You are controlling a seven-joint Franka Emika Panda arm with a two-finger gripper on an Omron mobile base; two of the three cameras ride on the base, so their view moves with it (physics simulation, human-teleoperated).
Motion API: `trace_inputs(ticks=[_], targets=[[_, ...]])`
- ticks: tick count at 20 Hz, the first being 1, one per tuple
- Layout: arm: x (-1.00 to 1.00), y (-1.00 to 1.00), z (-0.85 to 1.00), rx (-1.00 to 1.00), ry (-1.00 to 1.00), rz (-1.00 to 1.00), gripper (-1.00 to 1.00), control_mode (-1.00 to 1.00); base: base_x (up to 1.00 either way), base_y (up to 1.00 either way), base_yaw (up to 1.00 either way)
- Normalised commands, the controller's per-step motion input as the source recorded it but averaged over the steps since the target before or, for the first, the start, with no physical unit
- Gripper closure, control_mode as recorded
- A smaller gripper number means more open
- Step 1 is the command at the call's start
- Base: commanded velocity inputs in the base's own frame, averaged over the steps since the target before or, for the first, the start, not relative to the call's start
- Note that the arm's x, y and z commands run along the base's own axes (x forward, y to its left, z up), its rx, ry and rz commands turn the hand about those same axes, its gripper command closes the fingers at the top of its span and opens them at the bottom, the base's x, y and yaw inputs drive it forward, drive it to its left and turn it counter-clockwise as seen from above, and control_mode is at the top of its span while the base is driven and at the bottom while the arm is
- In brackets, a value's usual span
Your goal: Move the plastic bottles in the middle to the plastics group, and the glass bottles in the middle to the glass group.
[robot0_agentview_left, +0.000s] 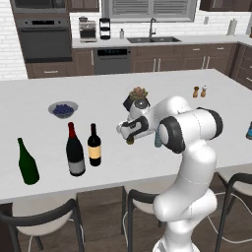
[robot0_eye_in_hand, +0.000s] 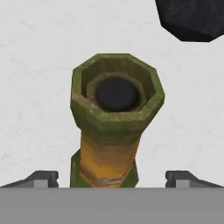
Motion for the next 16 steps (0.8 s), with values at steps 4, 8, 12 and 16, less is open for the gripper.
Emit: trace_inputs(ticks=[4, 8, 12, 16], targets=[[0.0, 0.0, 0.0, 0.0, 0.0, 0.0, 1.0, -1.0, 0.0, 0.0, 0.0], [0.0, 0.0, 0.0, 0.0, 0.0, 0.0, 1.0, -1.0, 0.0, 0.0, 0.0], [-0.02, 0.0, 0.0, 0.0, 0.0, 0.0, 1.0, -1.0, 0.0, 0.0, 0.0], [-0.28, 0.1, 0.13, 0.0, 0.0, 0.07, 1.0, -1.0, 0.0, 0.0, 0.0]])
